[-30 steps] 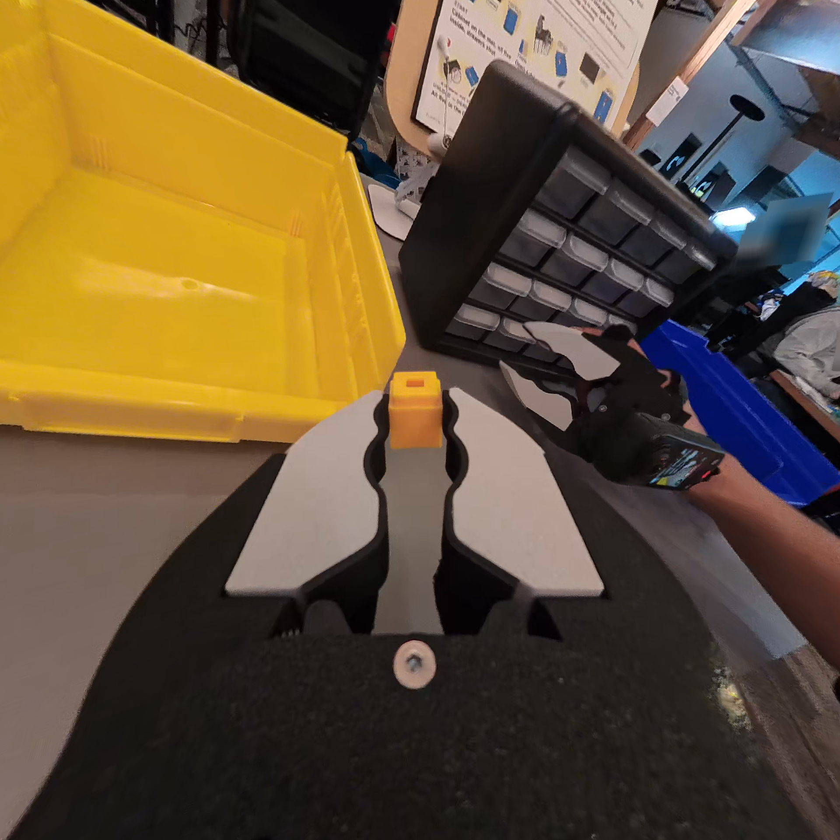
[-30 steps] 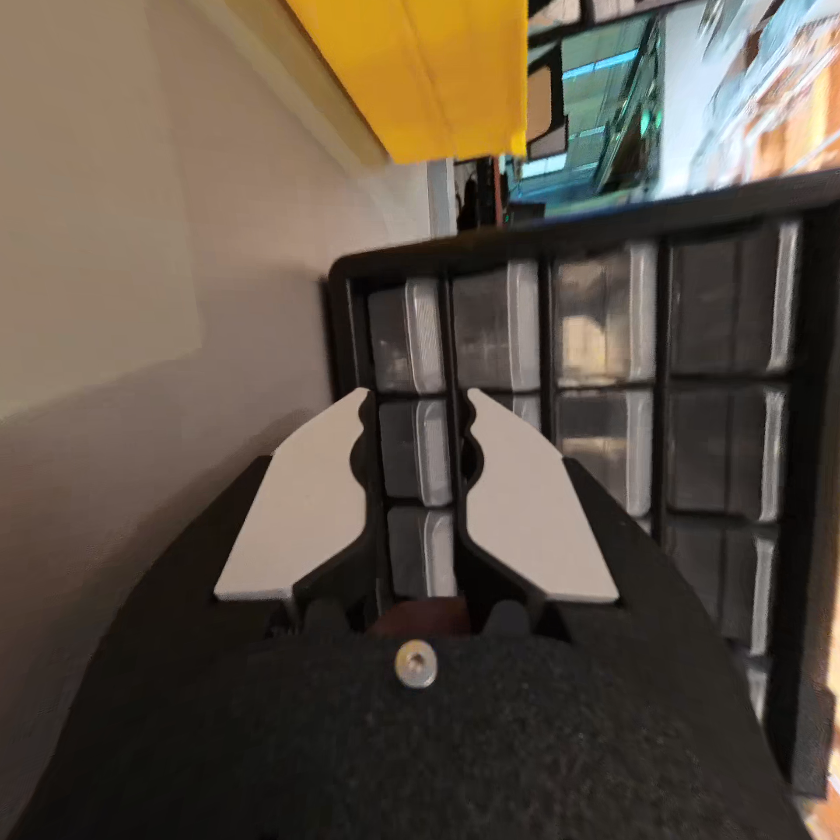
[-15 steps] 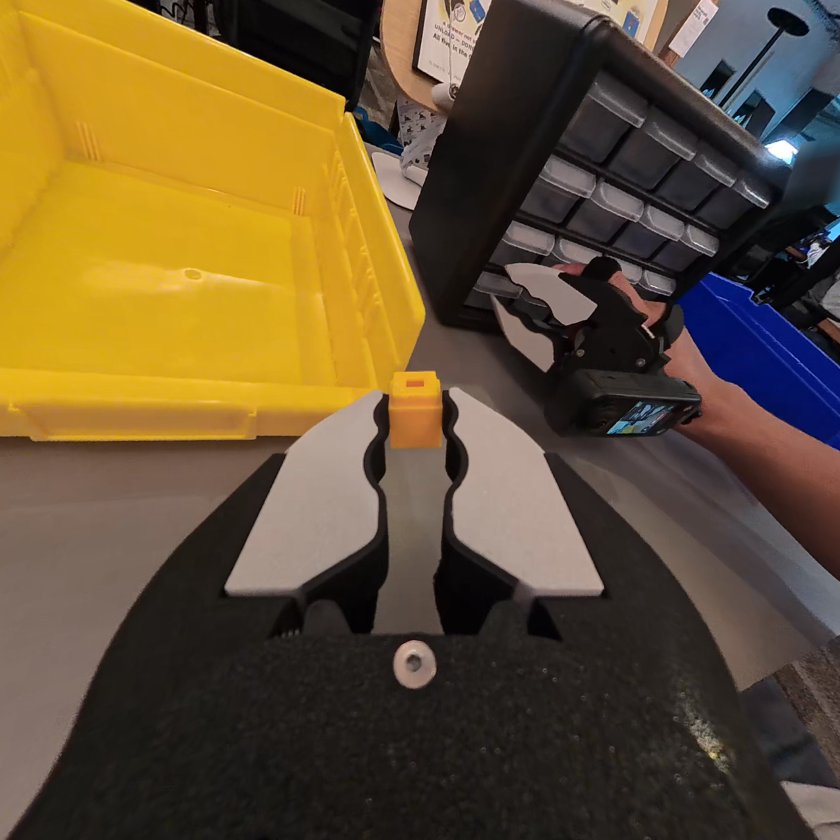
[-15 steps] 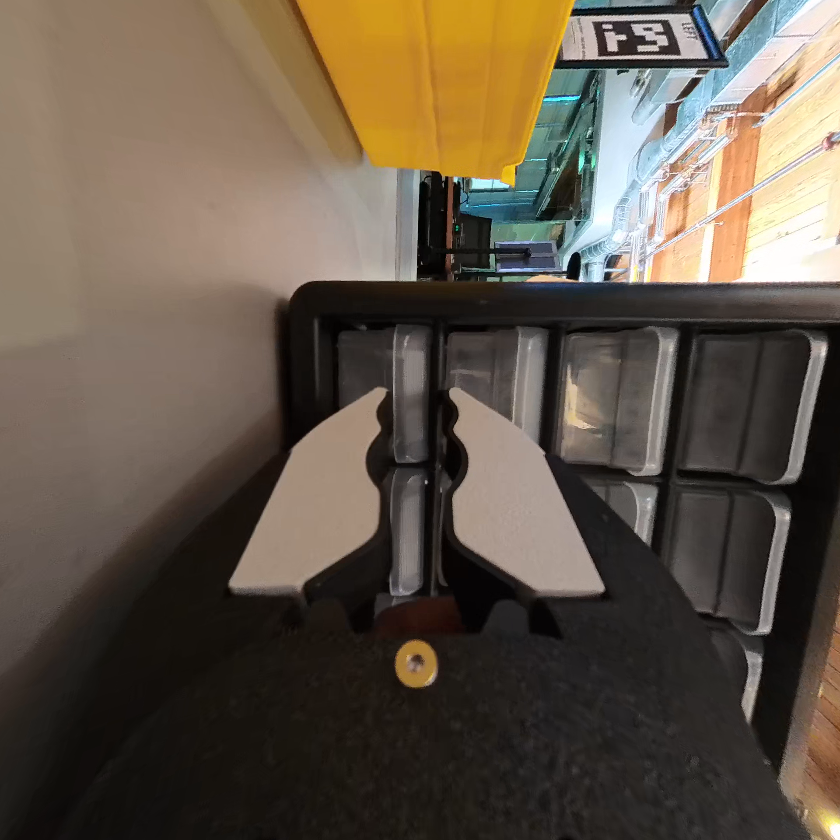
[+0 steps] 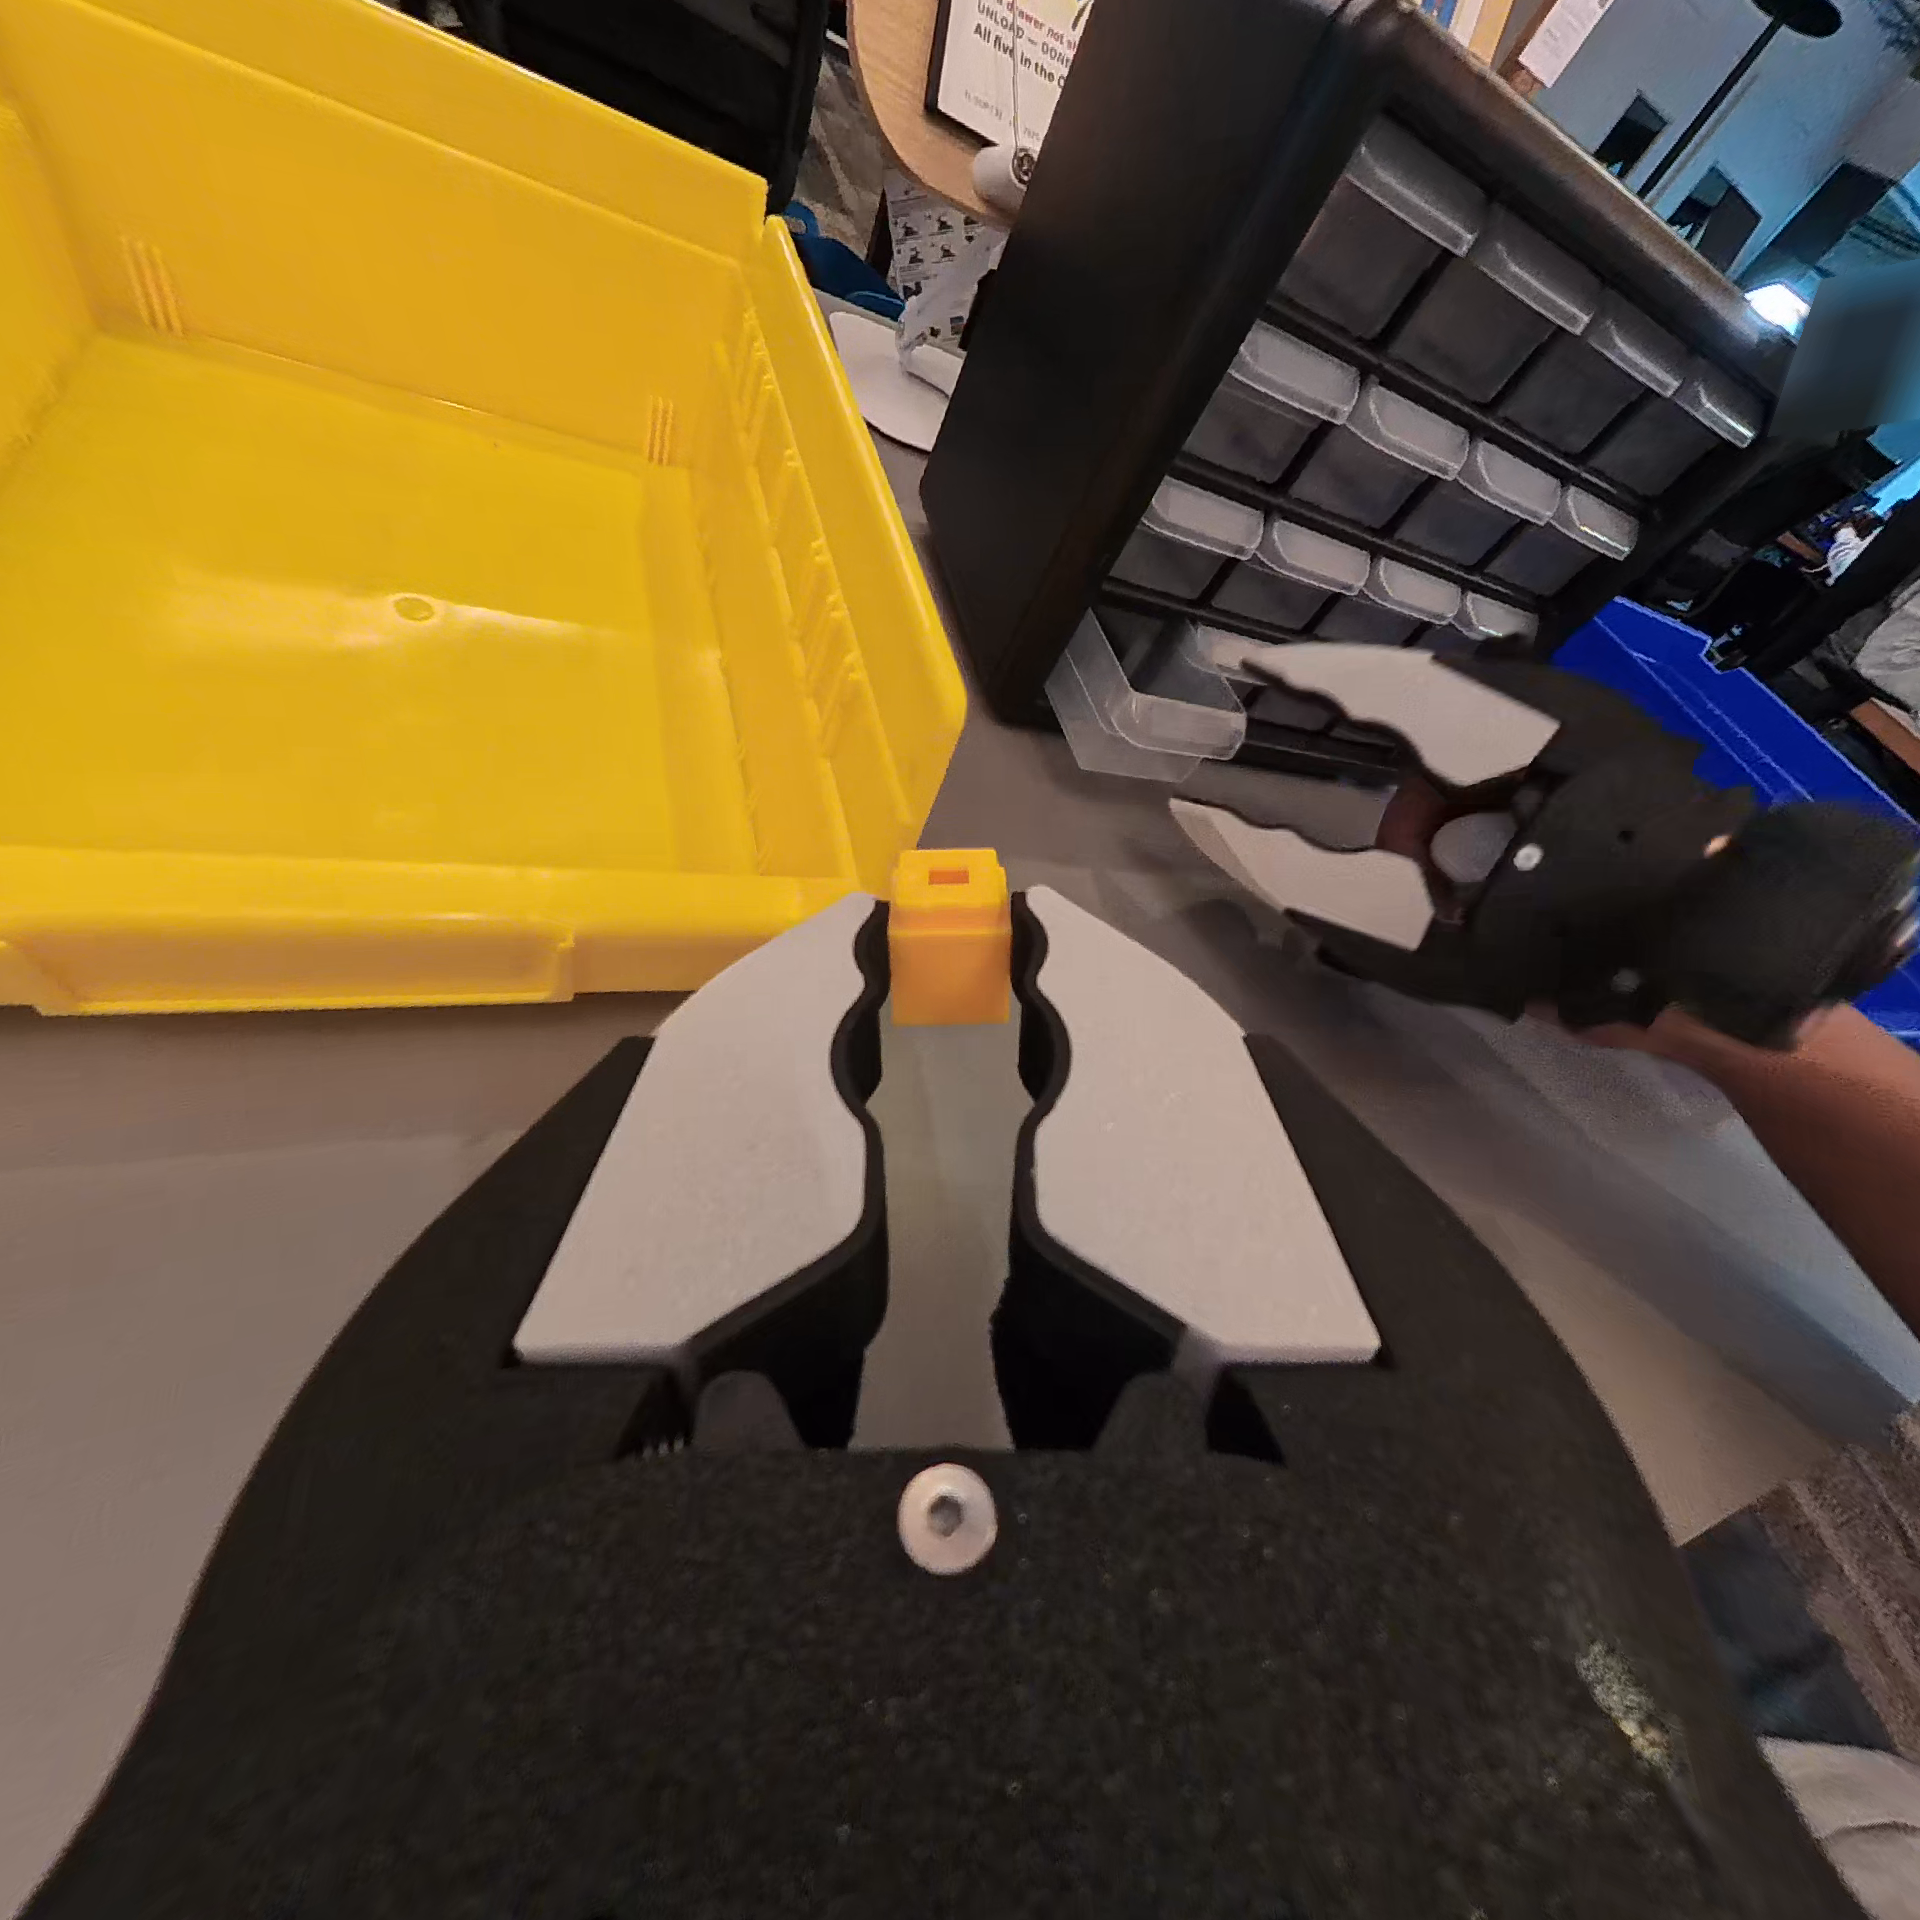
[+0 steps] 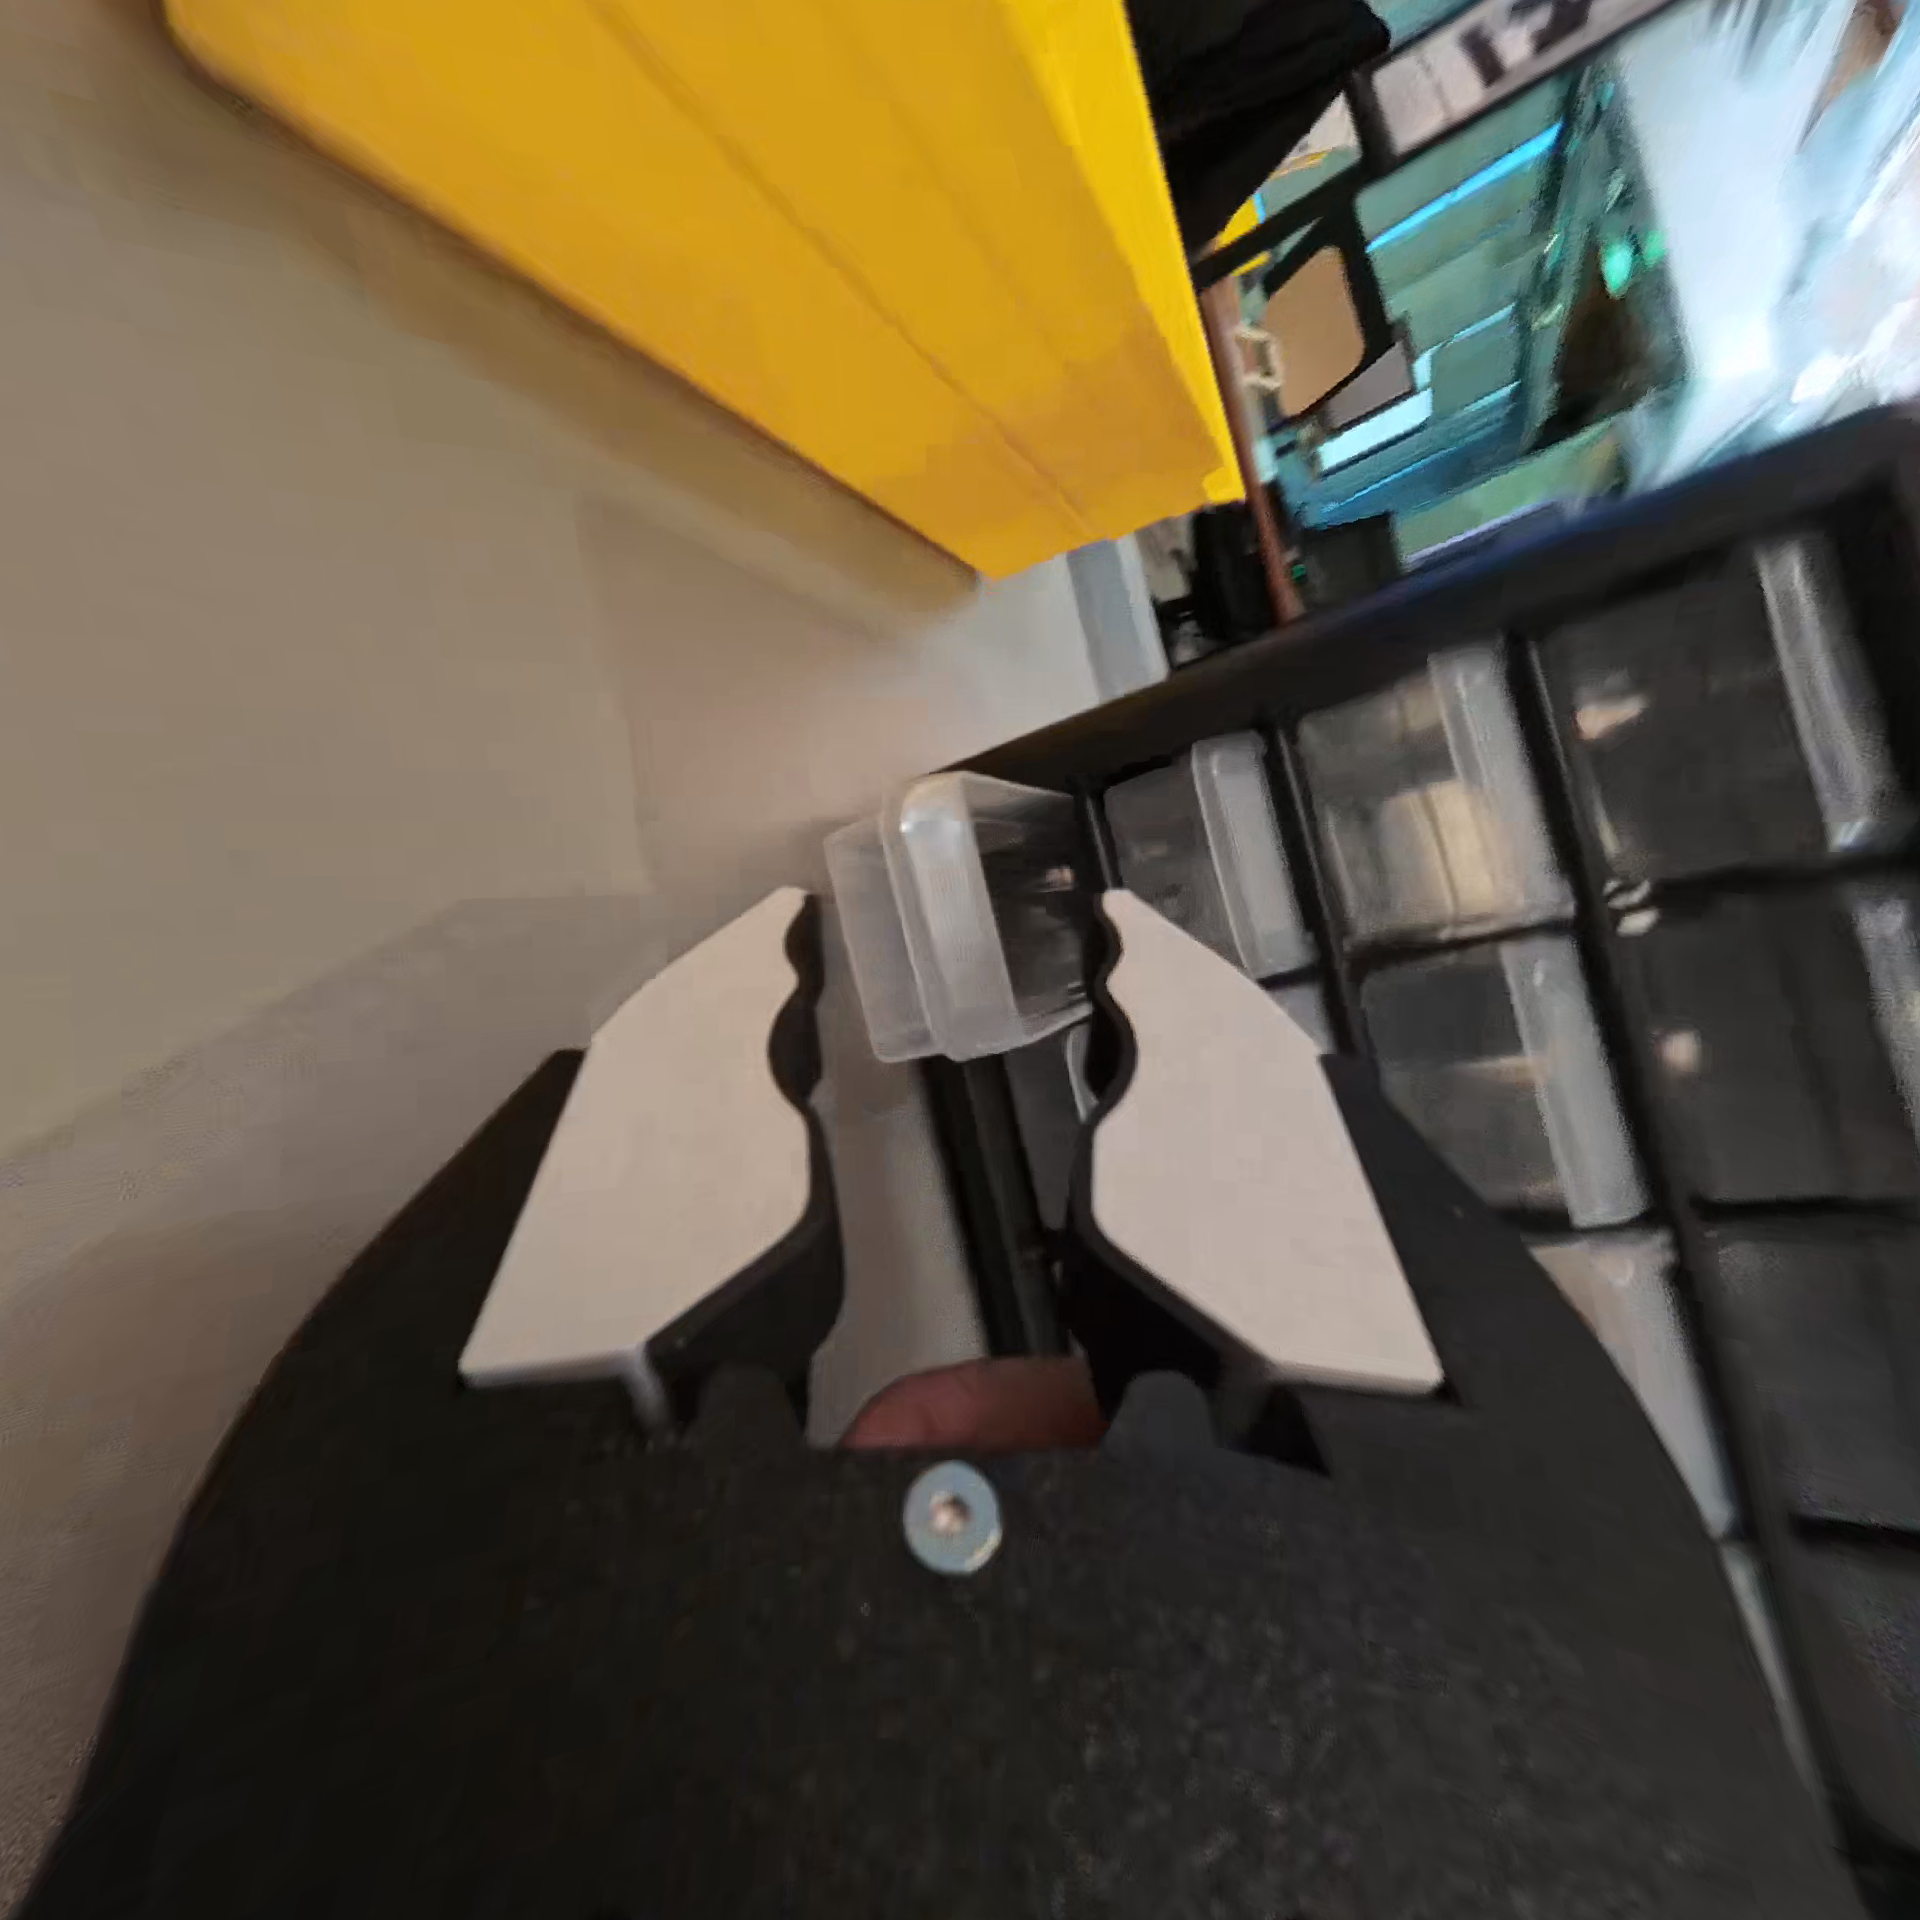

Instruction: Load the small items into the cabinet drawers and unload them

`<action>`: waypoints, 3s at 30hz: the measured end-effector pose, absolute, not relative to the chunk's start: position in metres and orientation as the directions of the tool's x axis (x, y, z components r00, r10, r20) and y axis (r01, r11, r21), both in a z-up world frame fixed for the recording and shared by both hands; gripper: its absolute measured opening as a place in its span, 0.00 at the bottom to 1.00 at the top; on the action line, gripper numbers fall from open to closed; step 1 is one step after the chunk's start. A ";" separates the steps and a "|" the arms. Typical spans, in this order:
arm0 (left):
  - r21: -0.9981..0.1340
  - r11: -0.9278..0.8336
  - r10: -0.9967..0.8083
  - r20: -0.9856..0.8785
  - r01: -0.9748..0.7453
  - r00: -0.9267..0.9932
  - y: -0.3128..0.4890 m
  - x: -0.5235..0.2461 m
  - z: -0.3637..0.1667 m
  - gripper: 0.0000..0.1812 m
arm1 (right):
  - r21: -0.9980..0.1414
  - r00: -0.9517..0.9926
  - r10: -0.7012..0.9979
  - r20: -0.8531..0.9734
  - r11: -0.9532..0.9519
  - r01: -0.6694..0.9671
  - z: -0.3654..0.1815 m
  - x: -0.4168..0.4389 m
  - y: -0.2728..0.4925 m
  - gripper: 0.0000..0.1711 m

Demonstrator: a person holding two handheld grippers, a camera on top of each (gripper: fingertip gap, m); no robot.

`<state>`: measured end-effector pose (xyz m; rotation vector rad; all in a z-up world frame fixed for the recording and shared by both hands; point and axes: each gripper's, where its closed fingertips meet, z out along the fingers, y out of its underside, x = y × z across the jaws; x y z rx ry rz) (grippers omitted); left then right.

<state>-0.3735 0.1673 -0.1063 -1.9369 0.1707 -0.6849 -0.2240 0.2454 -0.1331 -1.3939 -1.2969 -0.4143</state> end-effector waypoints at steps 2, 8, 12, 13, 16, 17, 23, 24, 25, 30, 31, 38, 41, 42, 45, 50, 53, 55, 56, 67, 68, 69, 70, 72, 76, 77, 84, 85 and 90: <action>-0.873 -0.457 -0.414 0.378 0.170 0.828 0.167 -0.372 -0.106 0.12 | -0.622 0.471 0.531 0.705 0.144 0.769 -0.128 -0.216 0.252 0.34; -0.880 -0.457 -0.449 0.355 0.131 0.820 0.164 -0.361 -0.106 0.12 | -0.694 0.530 0.596 0.603 0.063 0.717 -0.141 -0.210 0.273 0.39; -0.879 -0.464 -0.463 0.343 0.107 0.818 0.162 -0.355 -0.109 0.12 | -0.628 0.444 0.615 0.652 0.110 0.771 -0.152 -0.217 0.268 0.18; -0.880 -0.464 -0.463 0.339 0.102 0.819 0.162 -0.355 -0.110 0.12 | -0.622 0.435 0.618 0.655 0.113 0.775 -0.154 -0.218 0.265 0.15; -0.876 -0.474 -0.465 0.335 0.089 0.819 0.162 -0.353 -0.113 0.12 | -0.618 0.418 0.623 0.661 0.136 0.774 -0.154 -0.222 0.250 0.14; -0.874 -0.477 -0.466 0.337 0.089 0.818 0.162 -0.353 -0.114 0.12 | -0.613 0.407 0.629 0.662 0.142 0.777 -0.155 -0.224 0.245 0.14; -0.865 -0.494 -0.475 0.349 0.083 0.808 0.162 -0.347 -0.117 0.12 | -0.651 0.450 0.641 0.622 0.105 0.752 -0.155 -0.219 0.234 0.26; -0.866 -0.493 -0.479 0.346 0.079 0.807 0.161 -0.346 -0.117 0.12 | -0.675 0.475 0.650 0.593 0.080 0.733 -0.153 -0.216 0.233 0.33; -0.868 -0.491 -0.483 0.342 0.074 0.806 0.160 -0.345 -0.116 0.12 | -0.700 0.503 0.658 0.560 0.051 0.712 -0.151 -0.214 0.232 0.38; -0.879 -0.473 -0.527 0.341 0.064 0.778 0.158 -0.333 -0.108 0.12 | -0.791 0.621 0.715 0.321 -0.158 0.591 -0.157 -0.210 0.235 0.53; -0.879 -0.475 -0.553 0.345 0.053 0.758 0.158 -0.325 -0.105 0.12 | -0.791 0.633 0.722 0.279 -0.202 0.578 -0.161 -0.210 0.238 0.54; -0.861 -0.492 -0.674 0.283 -0.130 0.682 0.179 -0.272 -0.075 0.12 | -0.797 0.662 0.725 0.193 -0.278 0.536 -0.166 -0.215 0.250 0.41; -0.806 -0.541 -0.680 0.252 -0.239 0.688 0.205 -0.259 -0.076 0.12 | -0.795 0.661 0.719 0.212 -0.267 0.545 -0.165 -0.212 0.250 0.39; -0.783 -0.564 -0.684 0.263 -0.264 0.680 0.213 -0.252 -0.079 0.12 | -0.794 0.662 0.718 0.216 -0.265 0.546 -0.165 -0.211 0.249 0.38; -0.665 -0.640 -0.702 0.303 -0.385 0.645 0.225 -0.233 -0.100 0.12 | -0.795 0.661 0.718 0.219 -0.262 0.547 -0.165 -0.209 0.248 0.36; -0.566 -0.686 -0.677 0.268 -0.457 0.685 0.250 -0.218 -0.128 0.12 | -0.795 0.659 0.721 0.214 -0.263 0.546 -0.165 -0.209 0.248 0.36; -0.500 -0.721 -0.656 0.271 -0.480 0.704 0.255 -0.213 -0.137 0.12 | -0.796 0.658 0.723 0.211 -0.264 0.545 -0.165 -0.210 0.249 0.35; -0.513 -0.723 -0.635 0.231 -0.463 0.737 0.263 -0.213 -0.137 0.12 | -0.795 0.657 0.725 0.206 -0.268 0.545 -0.166 -0.210 0.249 0.35; -0.509 -0.727 -0.624 0.210 -0.460 0.753 0.266 -0.215 -0.138 0.12 | -0.795 0.658 0.725 0.204 -0.270 0.544 -0.166 -0.210 0.249 0.34; -0.517 -0.773 -0.523 0.193 -0.367 0.830 0.259 -0.213 -0.146 0.12 | -0.792 0.658 0.723 0.208 -0.271 0.547 -0.167 -0.210 0.249 0.32; -0.513 -0.777 -0.520 0.199 -0.364 0.831 0.257 -0.212 -0.149 0.12 | -0.793 0.656 0.725 0.208 -0.268 0.547 -0.166 -0.211 0.248 0.31; -0.511 -0.780 -0.520 0.211 -0.360 0.828 0.254 -0.211 -0.152 0.12 | -0.793 0.654 0.727 0.208 -0.267 0.548 -0.166 -0.211 0.247 0.31; -0.518 -0.781 -0.516 0.220 -0.349 0.828 0.253 -0.211 -0.153 0.12 | -0.792 0.652 0.730 0.207 -0.267 0.550 -0.166 -0.212 0.245 0.31; -0.519 -0.781 -0.512 0.216 -0.346 0.831 0.249 -0.212 -0.153 0.12 | -0.787 0.645 0.739 0.196 -0.273 0.553 -0.165 -0.214 0.241 0.31; -0.506 -0.786 -0.518 0.228 -0.354 0.824 0.236 -0.215 -0.155 0.12 | -0.784 0.628 0.752 0.200 -0.262 0.562 -0.163 -0.214 0.229 0.33; -0.509 -0.786 -0.517 0.231 -0.351 0.824 0.236 -0.216 -0.155 0.12 | -0.785 0.628 0.750 0.207 -0.256 0.564 -0.162 -0.213 0.227 0.33; -0.436 -0.822 -0.496 0.229 -0.367 0.838 0.241 -0.214 -0.156 0.12 | -0.776 0.645 0.738 0.201 -0.281 0.564 -0.168 -0.214 0.232 0.36; -0.427 -0.826 -0.490 0.223 -0.367 0.843 0.242 -0.214 -0.155 0.12 | -0.775 0.648 0.738 0.191 -0.292 0.561 -0.170 -0.215 0.232 0.36; -0.394 -0.855 -0.444 0.225 -0.336 0.867 0.242 -0.215 -0.156 0.12 | -0.777 0.650 0.742 0.164 -0.308 0.548 -0.172 -0.219 0.232 0.35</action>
